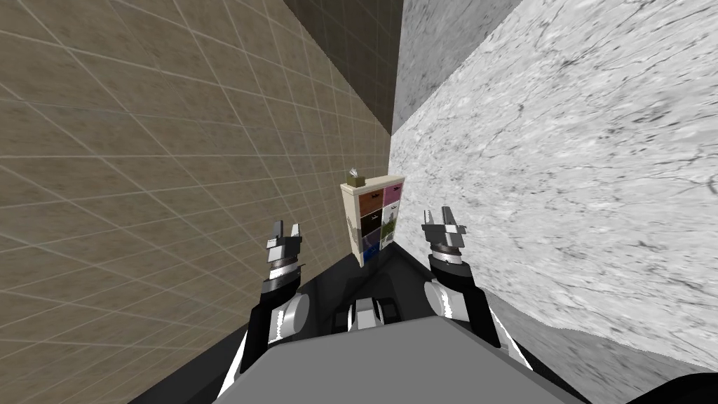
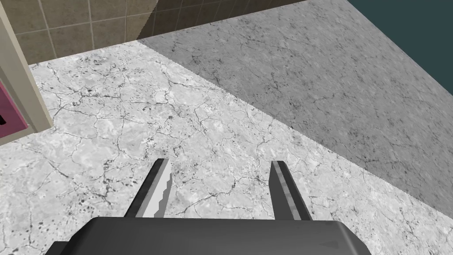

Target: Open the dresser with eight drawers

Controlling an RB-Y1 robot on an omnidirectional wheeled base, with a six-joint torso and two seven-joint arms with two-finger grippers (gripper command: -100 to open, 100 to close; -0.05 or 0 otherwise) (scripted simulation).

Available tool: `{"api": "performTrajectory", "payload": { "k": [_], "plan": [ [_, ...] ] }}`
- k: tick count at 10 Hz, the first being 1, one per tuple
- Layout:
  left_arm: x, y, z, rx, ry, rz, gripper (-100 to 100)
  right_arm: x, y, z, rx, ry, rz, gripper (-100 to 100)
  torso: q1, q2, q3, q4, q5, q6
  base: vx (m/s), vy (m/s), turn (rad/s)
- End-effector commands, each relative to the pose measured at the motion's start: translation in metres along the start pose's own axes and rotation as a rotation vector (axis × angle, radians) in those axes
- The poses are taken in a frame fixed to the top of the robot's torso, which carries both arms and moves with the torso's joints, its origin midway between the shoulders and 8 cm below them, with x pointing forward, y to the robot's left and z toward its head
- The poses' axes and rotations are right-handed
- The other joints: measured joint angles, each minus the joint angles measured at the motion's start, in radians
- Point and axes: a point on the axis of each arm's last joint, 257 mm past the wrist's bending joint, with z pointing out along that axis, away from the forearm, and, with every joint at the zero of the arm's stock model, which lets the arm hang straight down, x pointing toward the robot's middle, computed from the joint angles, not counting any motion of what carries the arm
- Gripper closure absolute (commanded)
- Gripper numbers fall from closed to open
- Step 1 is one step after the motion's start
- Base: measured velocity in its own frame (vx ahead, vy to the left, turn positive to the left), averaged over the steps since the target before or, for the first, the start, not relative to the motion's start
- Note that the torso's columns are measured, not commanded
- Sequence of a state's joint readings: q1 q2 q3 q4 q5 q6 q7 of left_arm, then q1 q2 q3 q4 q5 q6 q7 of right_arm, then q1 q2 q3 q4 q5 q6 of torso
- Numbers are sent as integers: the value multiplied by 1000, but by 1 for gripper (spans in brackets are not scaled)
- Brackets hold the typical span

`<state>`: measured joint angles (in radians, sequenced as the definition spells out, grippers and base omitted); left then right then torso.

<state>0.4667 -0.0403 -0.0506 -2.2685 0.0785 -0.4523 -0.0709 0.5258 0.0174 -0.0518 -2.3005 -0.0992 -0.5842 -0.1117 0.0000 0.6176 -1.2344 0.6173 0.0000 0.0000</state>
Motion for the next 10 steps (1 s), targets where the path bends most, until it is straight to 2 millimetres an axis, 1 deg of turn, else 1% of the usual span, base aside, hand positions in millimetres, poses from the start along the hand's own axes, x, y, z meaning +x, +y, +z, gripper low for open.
{"api": "performTrajectory", "payload": {
  "k": [1,2,3,4,5,6,7,8,9,10],
  "plan": [
    [0,0,0,0,0,0,0,4,-4,0,10,38,-35,-100,0,74,-148,74,0,0,16,7,8],
    [0,0,0,-1,0,0,0,7,-8,-1,17,62,-68,-100,0,107,-217,107,0,0,29,18,10],
    [0,0,0,-1,0,0,0,9,-13,-2,24,86,-107,-100,1,116,-237,116,0,0,36,26,11],
    [0,0,0,-1,0,0,0,11,-18,-3,31,106,-140,-100,1,118,-241,119,0,0,39,42,11],
    [0,0,0,-1,0,0,0,11,-18,-3,31,107,-155,-100,1,119,-242,120,0,0,32,32,2],
    [0,0,0,-1,0,0,0,12,-24,-4,37,124,-196,-100,0,121,-241,121,0,0,40,29,9],
    [0,0,0,-1,0,0,0,12,-24,-4,36,125,-208,-100,0,121,-241,121,0,0,31,22,4],
    [0,0,0,-1,0,0,0,13,-30,-6,41,140,-249,-100,-1,121,-241,121,0,0,36,29,9],
    [0,0,0,-1,0,0,0,13,-30,-6,40,141,-267,-100,0,121,-241,121,0,0,32,24,4],
    [0,0,0,-1,0,0,0,13,-37,-8,45,154,-304,-100,0,121,-241,121,0,0,36,33,10]
  ]
}}
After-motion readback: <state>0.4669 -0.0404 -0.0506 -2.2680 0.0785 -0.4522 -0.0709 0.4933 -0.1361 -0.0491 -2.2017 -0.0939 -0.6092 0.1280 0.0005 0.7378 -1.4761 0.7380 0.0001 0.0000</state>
